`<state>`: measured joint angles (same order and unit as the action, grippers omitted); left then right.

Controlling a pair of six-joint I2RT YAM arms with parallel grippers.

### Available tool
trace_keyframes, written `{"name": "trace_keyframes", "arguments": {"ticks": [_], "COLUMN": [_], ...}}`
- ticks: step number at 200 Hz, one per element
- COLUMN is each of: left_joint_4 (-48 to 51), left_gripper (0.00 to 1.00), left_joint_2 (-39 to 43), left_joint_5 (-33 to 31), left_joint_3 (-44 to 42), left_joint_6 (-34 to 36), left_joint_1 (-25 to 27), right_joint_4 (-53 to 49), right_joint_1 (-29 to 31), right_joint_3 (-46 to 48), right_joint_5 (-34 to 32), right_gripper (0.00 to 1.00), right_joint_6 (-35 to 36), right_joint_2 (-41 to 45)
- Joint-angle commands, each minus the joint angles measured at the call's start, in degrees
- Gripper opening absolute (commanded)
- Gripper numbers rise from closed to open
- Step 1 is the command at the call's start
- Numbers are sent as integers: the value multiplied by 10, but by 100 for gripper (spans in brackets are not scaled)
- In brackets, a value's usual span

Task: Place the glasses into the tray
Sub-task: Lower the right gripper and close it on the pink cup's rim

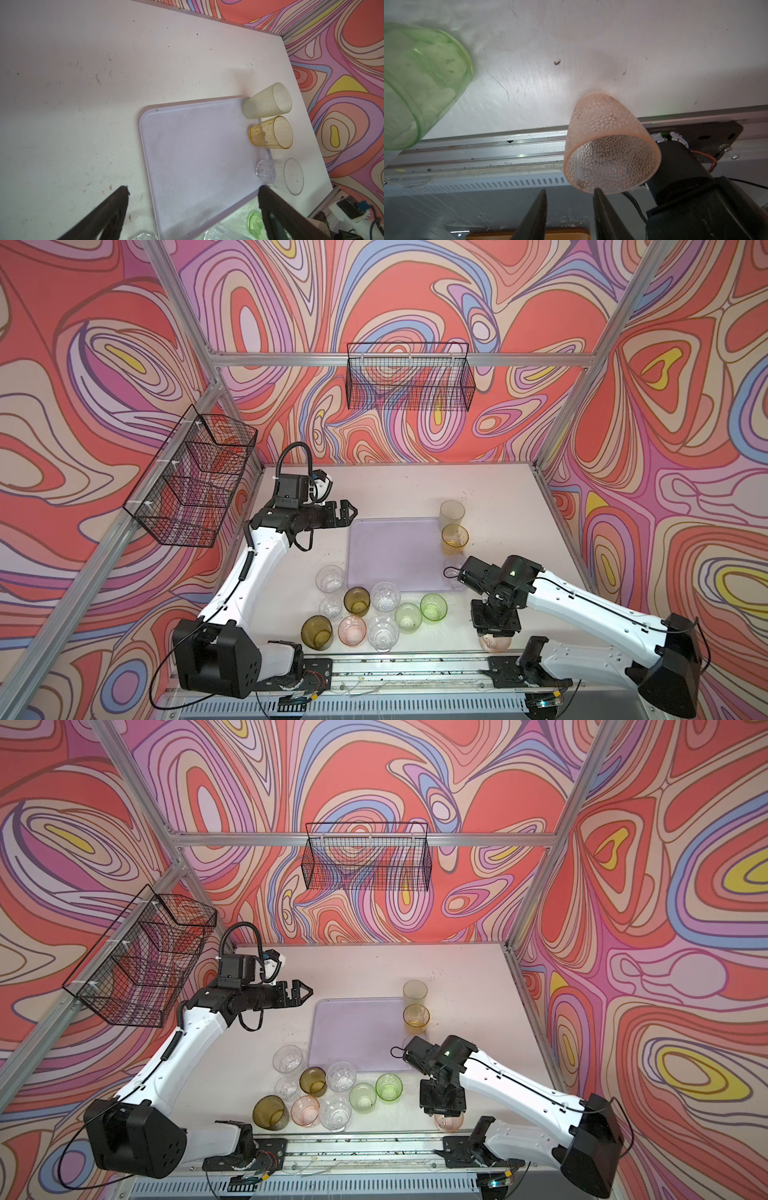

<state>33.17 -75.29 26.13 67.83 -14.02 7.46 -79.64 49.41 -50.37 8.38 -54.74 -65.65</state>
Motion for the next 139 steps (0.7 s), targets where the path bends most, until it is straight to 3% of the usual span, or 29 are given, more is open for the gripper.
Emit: {"name": "trace_keyframes", "arguments": {"ticks": [1,139], "left_joint_4": [-6,-7], "left_gripper": [100,100], "left_joint_2": [7,8], "left_joint_5": [6,4], "left_joint_3": [-4,-4], "left_joint_6": [-4,-3], "left_joint_1": [-3,-3], "right_joint_4": [23,56], "right_joint_1": [8,28], "right_joint_3": [12,35], "right_joint_5": [-9,-33], "right_gripper": [34,17], "right_joint_6": [-9,-10], "right_joint_2": [-6,-43]}}
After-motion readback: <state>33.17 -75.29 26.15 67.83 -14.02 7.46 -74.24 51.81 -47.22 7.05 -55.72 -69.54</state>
